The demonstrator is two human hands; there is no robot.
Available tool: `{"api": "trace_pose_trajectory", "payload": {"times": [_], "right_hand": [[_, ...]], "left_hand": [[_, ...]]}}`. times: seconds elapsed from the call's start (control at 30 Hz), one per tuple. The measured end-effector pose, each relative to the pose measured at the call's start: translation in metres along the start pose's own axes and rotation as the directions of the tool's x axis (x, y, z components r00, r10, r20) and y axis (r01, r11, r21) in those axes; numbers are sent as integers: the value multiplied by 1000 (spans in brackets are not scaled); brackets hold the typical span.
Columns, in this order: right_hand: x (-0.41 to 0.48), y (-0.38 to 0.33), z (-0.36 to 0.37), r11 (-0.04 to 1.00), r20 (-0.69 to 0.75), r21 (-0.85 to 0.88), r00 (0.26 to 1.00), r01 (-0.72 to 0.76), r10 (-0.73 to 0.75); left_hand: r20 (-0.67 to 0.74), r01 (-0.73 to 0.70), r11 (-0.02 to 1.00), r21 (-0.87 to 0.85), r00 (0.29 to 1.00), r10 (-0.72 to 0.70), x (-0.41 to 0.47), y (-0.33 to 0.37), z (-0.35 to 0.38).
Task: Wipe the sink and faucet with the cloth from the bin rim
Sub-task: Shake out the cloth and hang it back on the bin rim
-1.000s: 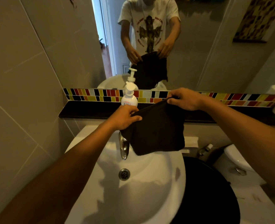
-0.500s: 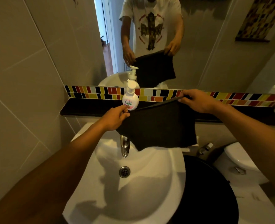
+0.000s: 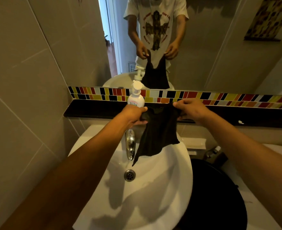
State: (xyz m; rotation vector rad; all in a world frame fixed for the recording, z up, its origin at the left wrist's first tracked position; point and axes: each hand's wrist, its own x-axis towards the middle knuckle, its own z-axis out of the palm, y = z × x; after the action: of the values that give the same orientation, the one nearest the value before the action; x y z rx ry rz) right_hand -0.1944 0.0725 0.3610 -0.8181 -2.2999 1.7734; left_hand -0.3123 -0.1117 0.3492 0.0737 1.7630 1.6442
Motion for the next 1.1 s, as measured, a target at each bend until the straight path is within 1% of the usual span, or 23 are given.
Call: {"api": "trace_pose_trajectory", "payload": {"times": [0.1,0.2,0.3,0.43,0.5,0.6,0.67,0.73,0.77,0.8,0.83,0.87,0.9,0.93,1.0,1.07,1.1], "right_hand": [[-4,-4,26,998,3,3,998,62,-62],[-8,-6,46,996,-13,-14,996,93,-93],[-10,-5,60,986,-39,-35,985,165,-166],[-13,2,73,926,-87,-191,934,326,-346],[-14,7,74,891,-58,-241,911,384,-409],[-13,14,72,849,42,-318,901,422,-432],[-10,17,69,835,30,-348,895,426,-444],[-8,18,64,839,-10,-343,891,423,-454],[-7,17,60,849,-18,-328,896,413,-443],[-6,15,55,864,-18,-302,904,402,-427],[-5,13,49,882,-11,-267,915,387,-404],[-4,10,42,899,2,-231,924,373,-383],[-4,6,35,909,14,-203,929,365,-370],[-3,1,28,911,23,-189,929,366,-369],[-5,-9,15,904,38,-188,922,384,-384],[-8,-14,4,886,45,-241,917,396,-397],[-9,-13,-2,872,50,-291,917,393,-396]], "left_hand": [[33,39,991,-131,999,-35,-2,2,14],[32,56,982,-180,998,-51,0,4,20],[43,58,984,-169,998,-51,0,6,22],[17,32,986,-163,999,-30,4,4,21],[0,17,984,-178,1000,-17,5,5,18],[0,22,988,-153,1000,-22,3,4,14],[36,61,986,-154,998,-56,3,3,13],[59,54,993,-109,997,-48,4,2,13],[59,-3,1000,-17,998,4,7,1,11],[82,-109,985,134,992,98,11,-1,6],[142,-236,922,308,969,201,14,-3,0],[224,-358,815,456,932,284,15,-5,-5],[308,-448,699,558,893,327,16,-7,-10],[384,-512,597,618,859,340,18,-10,-14],[486,-599,449,663,801,350,22,-15,-17],[524,-645,328,690,758,388,27,-18,-16],[521,-650,286,704,746,414,30,-18,-16]]}}
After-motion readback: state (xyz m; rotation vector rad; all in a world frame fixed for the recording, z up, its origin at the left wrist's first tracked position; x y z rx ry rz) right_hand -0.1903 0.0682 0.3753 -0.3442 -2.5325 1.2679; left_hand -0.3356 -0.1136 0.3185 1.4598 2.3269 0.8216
